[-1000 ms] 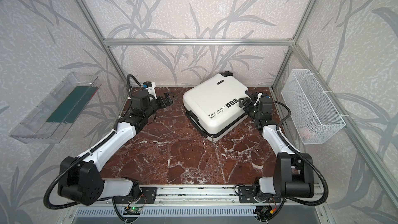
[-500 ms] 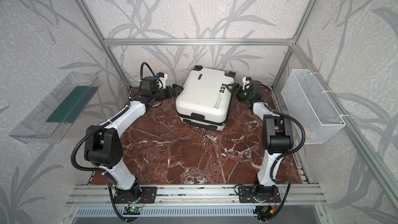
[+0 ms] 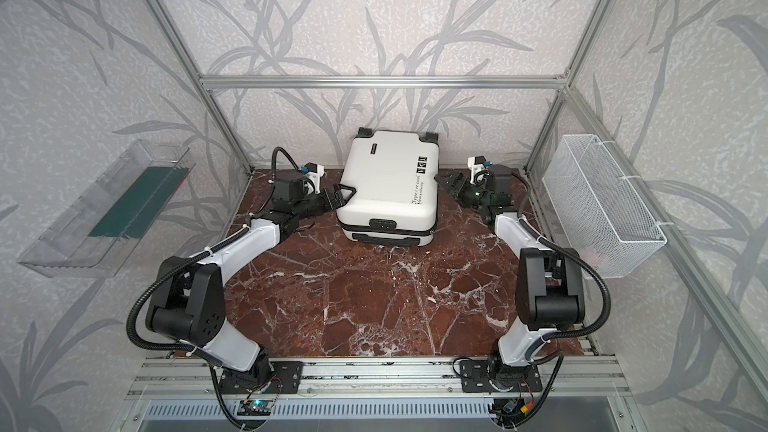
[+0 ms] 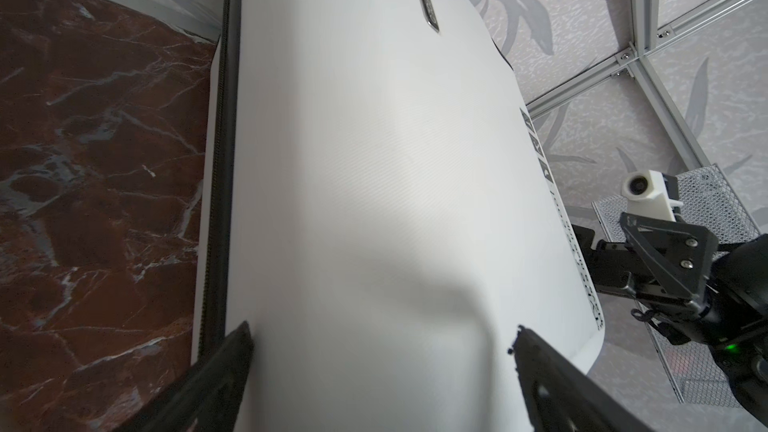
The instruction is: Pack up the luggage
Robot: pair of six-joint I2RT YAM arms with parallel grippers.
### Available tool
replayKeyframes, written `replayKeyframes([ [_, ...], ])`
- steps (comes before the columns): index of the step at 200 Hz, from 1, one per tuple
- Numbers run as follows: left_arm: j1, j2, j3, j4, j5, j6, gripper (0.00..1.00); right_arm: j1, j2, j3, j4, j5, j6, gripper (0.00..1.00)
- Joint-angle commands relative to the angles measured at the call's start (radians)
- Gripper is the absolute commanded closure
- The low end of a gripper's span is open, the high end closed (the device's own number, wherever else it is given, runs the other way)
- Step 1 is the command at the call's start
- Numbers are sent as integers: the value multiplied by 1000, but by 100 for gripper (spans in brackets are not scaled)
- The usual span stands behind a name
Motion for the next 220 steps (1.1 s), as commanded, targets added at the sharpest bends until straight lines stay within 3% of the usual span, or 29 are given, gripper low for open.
replayKeyframes([
  [1,-35,-45,-24,65,7,-22,1,-18,-113,-123,19,10,-59,14],
  [29,-40,-59,-43,63,-1,-17,1,-21,-260,-309,38,22,-131,18],
  [58,-40,-68,-59,68,-10,-17,1,-21,-350,-483,169,-15,-189,32],
  [103,-40,-52,-58,81,2,-30,1,-13,-308,-600,342,-70,-245,53],
  [156,-40,-50,-58,79,-7,-30,1,60,-194,-591,384,-47,-339,47],
  [220,-43,-44,-40,61,-11,-28,1,63,-73,-565,480,-43,-370,46],
])
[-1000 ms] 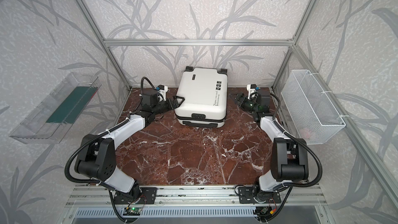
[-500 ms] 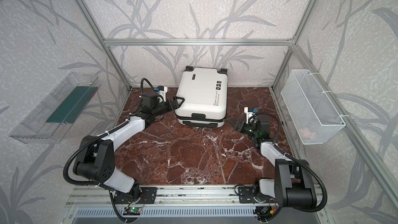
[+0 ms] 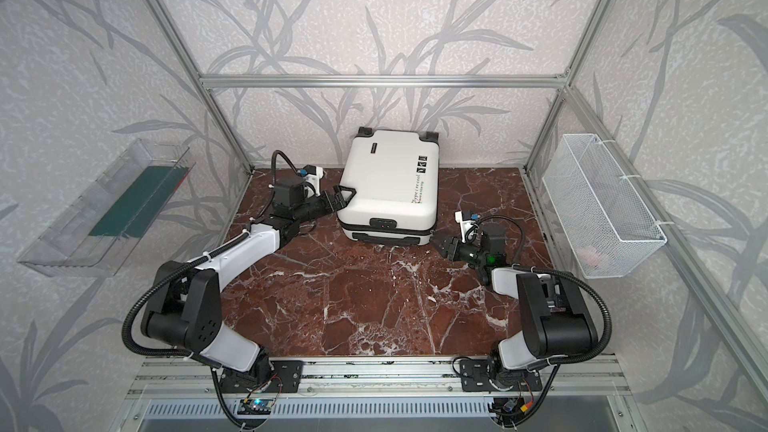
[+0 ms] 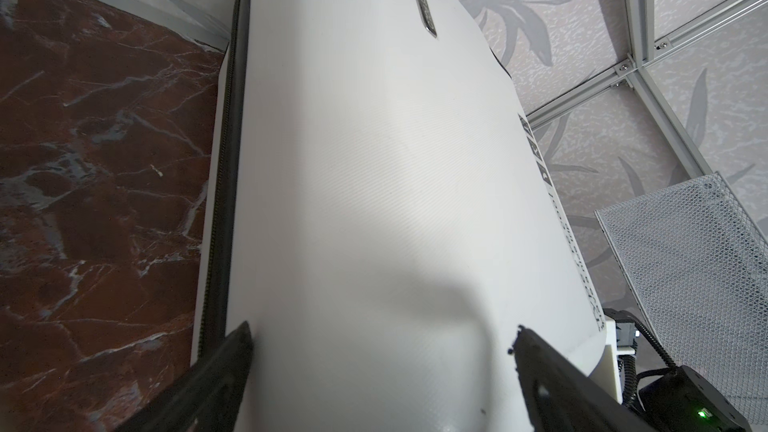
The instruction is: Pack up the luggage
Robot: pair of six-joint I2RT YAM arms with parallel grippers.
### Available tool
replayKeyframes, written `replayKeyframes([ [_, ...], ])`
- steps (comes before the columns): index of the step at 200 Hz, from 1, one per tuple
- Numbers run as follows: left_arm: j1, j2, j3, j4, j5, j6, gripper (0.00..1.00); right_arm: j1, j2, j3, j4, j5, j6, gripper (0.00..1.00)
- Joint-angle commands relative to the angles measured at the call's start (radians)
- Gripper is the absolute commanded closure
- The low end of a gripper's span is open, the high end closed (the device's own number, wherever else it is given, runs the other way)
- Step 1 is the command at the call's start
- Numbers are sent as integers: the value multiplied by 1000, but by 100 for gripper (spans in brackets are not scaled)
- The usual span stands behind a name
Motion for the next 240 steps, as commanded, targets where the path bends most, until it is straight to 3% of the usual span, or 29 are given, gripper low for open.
replayKeyframes([
  [1,-24,-12,9,18,37,-11,1,0,24,32,88,-1,-41,46],
  [69,-28,-3,23,-1,36,1,1,2,121,92,137,-47,-73,46],
  [147,-29,8,25,11,37,-6,1,13,146,108,131,-86,-71,69],
  [170,-29,6,23,12,36,-5,1,14,145,107,106,-76,-81,64],
  [202,-29,9,20,21,37,-7,1,22,159,125,70,-74,-96,64],
  [224,-29,10,19,24,37,-8,1,23,160,125,66,-72,-96,70],
  [240,-29,12,18,27,37,-9,1,25,158,124,66,-79,-96,83],
])
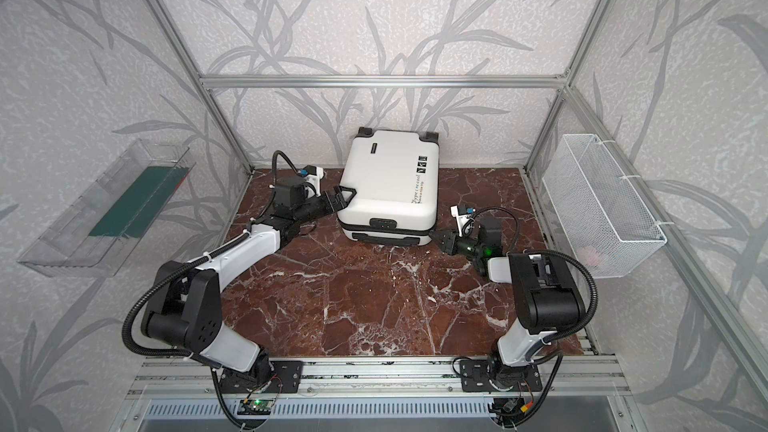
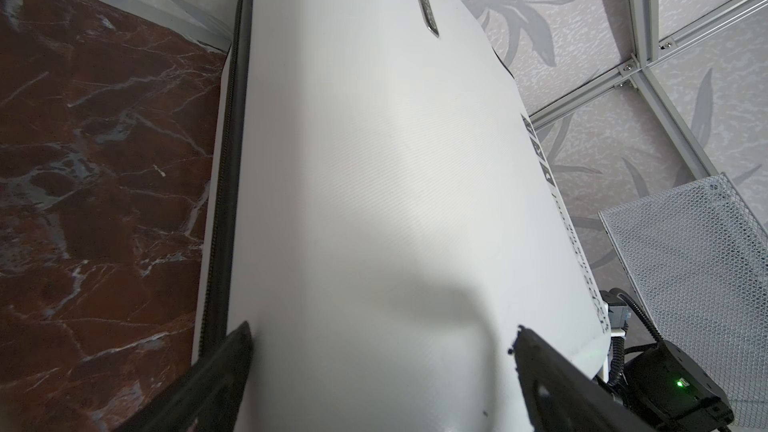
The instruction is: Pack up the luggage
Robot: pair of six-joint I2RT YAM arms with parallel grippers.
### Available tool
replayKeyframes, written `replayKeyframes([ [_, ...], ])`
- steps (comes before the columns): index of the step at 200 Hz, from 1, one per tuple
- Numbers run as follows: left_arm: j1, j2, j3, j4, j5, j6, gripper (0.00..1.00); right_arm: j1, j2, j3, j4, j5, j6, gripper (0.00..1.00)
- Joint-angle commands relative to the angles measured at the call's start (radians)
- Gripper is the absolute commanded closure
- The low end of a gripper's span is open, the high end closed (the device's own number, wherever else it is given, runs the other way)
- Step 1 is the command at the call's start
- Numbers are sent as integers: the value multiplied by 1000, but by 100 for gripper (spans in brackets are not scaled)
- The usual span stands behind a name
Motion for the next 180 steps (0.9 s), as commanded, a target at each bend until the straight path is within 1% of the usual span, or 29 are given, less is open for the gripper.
replayKeyframes([
  [1,-25,10,17,27,48,-10,1,23,18,30,1,-14,-15,84],
  [13,-25,10,18,30,47,-9,1,23,15,26,1,-18,-14,91],
  [33,-25,8,17,29,46,-9,1,23,8,18,1,-15,-13,93],
  [45,-25,9,17,29,46,-9,1,23,4,16,1,-10,-13,92],
  [53,-25,9,17,29,46,-9,1,23,2,16,1,-10,-11,89],
  [57,-25,9,17,29,45,-9,1,23,1,15,-33,-7,-12,88],
  [79,-25,8,15,30,43,-8,1,25,-1,13,-42,-4,-12,87],
  [92,-25,9,15,30,41,-8,1,28,1,14,-43,-6,-12,85],
  [115,-25,10,17,30,42,-9,1,29,-10,8,-49,0,-15,87],
  [134,-25,11,17,29,43,-9,1,29,-21,-3,-54,2,-13,87],
  [165,-25,12,18,29,43,-9,1,31,-51,-27,-54,8,-10,98],
  [180,-25,11,18,29,43,-9,1,31,-70,-35,-71,14,-15,100],
])
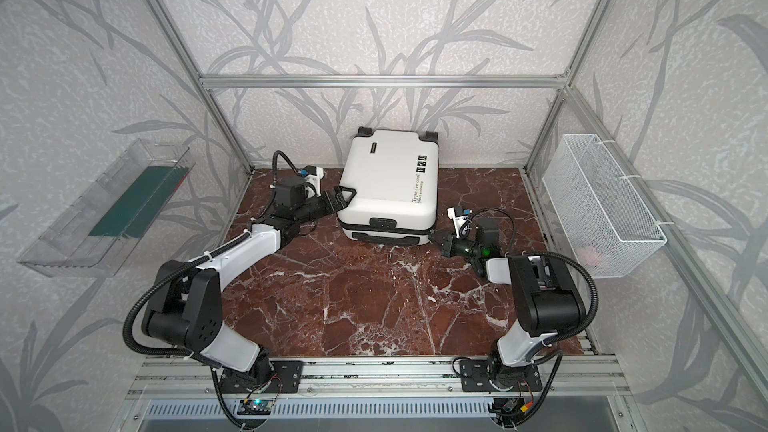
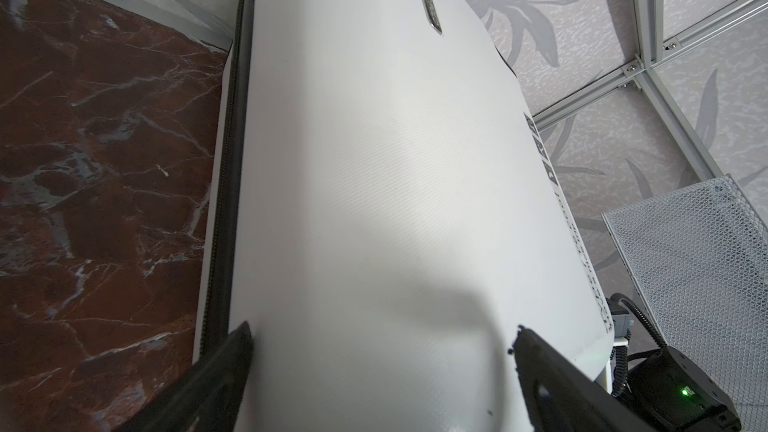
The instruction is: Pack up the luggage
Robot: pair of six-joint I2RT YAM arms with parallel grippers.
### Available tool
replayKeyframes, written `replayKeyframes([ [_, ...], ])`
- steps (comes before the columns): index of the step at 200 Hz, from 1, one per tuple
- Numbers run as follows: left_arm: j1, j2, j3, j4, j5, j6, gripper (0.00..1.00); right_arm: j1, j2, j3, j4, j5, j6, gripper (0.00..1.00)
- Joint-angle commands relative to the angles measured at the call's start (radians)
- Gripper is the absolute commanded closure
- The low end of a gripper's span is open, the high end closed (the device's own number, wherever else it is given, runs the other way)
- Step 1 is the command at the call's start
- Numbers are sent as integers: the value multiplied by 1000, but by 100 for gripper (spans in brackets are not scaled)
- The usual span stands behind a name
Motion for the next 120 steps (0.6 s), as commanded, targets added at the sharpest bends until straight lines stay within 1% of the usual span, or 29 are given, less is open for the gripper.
replayKeyframes([
  [1,-25,6,18,28,48,-10,1,8,-51,-24,-33,5,-9,100],
  [34,-25,9,16,31,49,-10,1,10,-99,-48,-57,20,-8,100],
  [60,-25,10,14,34,50,-10,1,33,-164,-38,-157,50,-51,100],
  [93,-28,16,6,52,55,-20,1,132,-257,28,-448,203,-186,100],
  [109,-34,23,0,67,58,-26,1,178,-280,55,-527,272,-221,100],
  [120,-41,25,-2,72,57,-26,1,204,-290,70,-569,299,-237,100],
])
